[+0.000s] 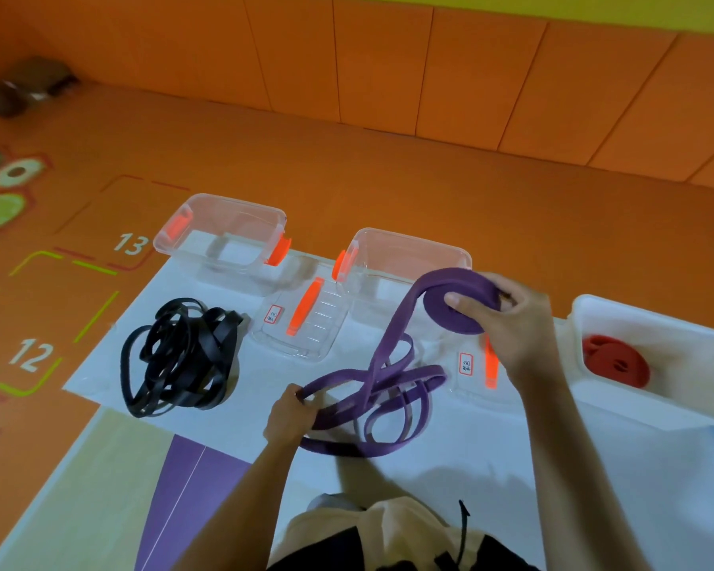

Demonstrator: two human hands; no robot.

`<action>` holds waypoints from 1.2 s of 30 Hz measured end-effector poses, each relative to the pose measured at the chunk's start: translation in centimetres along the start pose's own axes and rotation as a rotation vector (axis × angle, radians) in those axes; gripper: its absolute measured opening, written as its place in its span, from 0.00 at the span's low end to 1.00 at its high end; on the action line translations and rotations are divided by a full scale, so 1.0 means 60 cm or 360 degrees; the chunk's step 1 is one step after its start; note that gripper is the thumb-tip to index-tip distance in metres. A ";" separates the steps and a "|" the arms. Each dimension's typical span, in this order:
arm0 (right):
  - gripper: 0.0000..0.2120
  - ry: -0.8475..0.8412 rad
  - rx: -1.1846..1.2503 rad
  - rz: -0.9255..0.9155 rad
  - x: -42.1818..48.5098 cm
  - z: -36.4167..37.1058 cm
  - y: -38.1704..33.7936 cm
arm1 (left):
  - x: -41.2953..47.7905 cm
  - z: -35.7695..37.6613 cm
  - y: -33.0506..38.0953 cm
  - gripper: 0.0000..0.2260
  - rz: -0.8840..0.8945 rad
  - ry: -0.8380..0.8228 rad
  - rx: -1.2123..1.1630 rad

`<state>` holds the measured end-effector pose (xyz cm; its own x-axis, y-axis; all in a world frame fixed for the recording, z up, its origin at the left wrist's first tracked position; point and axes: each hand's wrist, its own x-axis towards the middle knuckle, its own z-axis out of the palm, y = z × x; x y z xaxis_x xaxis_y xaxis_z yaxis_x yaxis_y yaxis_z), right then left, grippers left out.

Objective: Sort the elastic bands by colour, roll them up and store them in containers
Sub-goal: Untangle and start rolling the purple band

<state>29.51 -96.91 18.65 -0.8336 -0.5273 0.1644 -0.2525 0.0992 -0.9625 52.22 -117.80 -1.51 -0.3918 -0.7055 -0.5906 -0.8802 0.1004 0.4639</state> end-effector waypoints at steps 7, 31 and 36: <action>0.22 0.0169 -0.0191 -0.0041 0.007 -0.028 0.017 | 0.009 -0.024 -0.021 0.23 -0.0256 0.0137 0.0260; 0.17 -0.0249 -0.0292 -0.0067 -0.012 -0.011 0.004 | 0.036 -0.005 -0.005 0.09 0.0215 0.0090 0.0053; 0.18 -0.0349 -0.0183 -0.0075 -0.012 -0.004 0.001 | 0.044 -0.032 0.011 0.10 0.0104 0.0089 -0.0559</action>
<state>29.98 -96.32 18.54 -0.6961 -0.7030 0.1459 -0.3533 0.1585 -0.9220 51.11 -120.94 -1.45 -0.4207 -0.7436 -0.5197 -0.7040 -0.0938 0.7040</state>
